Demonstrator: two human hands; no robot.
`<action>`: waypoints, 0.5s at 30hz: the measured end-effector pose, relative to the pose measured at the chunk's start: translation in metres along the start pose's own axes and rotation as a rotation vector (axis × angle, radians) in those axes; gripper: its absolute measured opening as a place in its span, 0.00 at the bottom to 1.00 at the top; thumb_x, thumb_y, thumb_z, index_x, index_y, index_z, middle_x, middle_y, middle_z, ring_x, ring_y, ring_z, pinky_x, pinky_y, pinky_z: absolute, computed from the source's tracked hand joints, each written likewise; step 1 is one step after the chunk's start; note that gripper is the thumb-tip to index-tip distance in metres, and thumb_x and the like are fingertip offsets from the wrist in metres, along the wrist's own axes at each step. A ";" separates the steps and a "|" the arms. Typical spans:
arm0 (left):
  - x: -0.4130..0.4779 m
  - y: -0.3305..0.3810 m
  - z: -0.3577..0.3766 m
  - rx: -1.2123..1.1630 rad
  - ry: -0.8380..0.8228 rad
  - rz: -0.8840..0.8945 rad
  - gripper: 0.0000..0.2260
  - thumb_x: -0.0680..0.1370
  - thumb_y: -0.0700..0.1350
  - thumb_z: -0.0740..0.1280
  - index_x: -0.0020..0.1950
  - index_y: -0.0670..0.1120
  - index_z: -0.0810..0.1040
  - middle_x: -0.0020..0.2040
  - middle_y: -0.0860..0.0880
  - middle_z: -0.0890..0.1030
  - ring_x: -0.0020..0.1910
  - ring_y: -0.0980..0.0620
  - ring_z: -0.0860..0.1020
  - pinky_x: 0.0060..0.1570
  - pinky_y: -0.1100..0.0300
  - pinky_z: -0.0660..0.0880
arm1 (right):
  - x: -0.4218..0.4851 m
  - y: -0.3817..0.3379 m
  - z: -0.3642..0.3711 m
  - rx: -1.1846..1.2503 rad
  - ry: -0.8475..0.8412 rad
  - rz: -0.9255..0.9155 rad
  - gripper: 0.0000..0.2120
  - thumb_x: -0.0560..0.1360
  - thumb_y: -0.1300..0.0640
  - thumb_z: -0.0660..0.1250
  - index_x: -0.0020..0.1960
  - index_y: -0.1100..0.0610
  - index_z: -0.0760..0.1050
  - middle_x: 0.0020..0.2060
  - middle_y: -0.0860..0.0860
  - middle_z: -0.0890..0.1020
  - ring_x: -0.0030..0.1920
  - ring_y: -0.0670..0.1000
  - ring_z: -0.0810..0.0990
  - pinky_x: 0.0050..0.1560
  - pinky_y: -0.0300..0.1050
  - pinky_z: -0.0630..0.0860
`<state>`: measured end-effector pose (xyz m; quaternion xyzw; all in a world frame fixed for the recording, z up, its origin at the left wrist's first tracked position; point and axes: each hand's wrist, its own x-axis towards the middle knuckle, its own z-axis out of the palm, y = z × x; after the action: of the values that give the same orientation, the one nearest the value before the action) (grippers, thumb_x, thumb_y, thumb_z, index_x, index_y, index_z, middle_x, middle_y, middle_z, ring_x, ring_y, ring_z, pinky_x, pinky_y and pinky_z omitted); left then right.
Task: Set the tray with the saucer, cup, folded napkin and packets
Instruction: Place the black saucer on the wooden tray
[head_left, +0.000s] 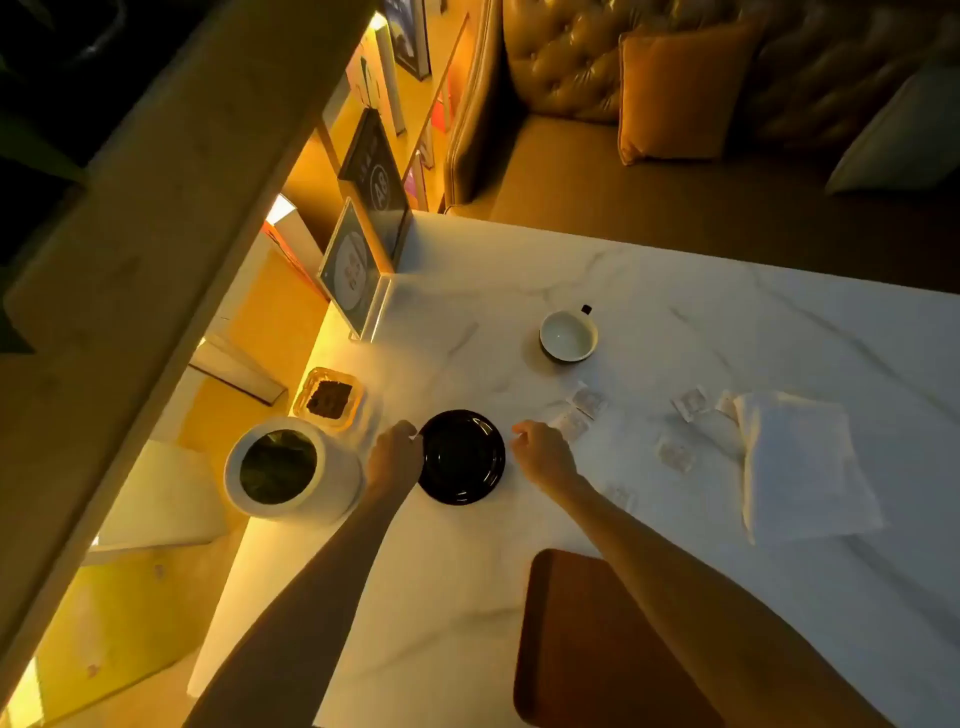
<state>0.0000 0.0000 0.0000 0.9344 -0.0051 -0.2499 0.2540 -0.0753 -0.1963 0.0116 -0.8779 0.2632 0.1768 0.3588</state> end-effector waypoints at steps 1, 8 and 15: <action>0.006 -0.002 0.002 -0.018 -0.014 -0.033 0.14 0.82 0.45 0.61 0.64 0.41 0.75 0.60 0.40 0.80 0.59 0.41 0.78 0.58 0.50 0.75 | 0.006 -0.001 0.005 -0.012 -0.007 0.026 0.15 0.80 0.60 0.57 0.64 0.61 0.75 0.60 0.58 0.80 0.61 0.57 0.78 0.60 0.49 0.74; 0.041 -0.010 0.021 0.042 -0.115 -0.044 0.20 0.82 0.44 0.60 0.73 0.43 0.67 0.69 0.41 0.73 0.68 0.41 0.72 0.65 0.48 0.71 | 0.031 0.004 0.038 0.060 0.047 0.147 0.05 0.78 0.61 0.61 0.47 0.60 0.75 0.41 0.57 0.77 0.44 0.56 0.77 0.43 0.46 0.72; 0.051 -0.027 0.034 -0.058 -0.170 -0.101 0.10 0.80 0.38 0.60 0.60 0.39 0.75 0.53 0.38 0.80 0.51 0.40 0.80 0.49 0.47 0.78 | 0.036 0.016 0.069 0.211 -0.062 0.272 0.04 0.74 0.63 0.65 0.43 0.64 0.74 0.38 0.57 0.76 0.40 0.55 0.75 0.40 0.43 0.69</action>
<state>0.0254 0.0007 -0.0613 0.9012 0.0277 -0.3406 0.2667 -0.0643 -0.1677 -0.0621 -0.7857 0.3855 0.2221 0.4298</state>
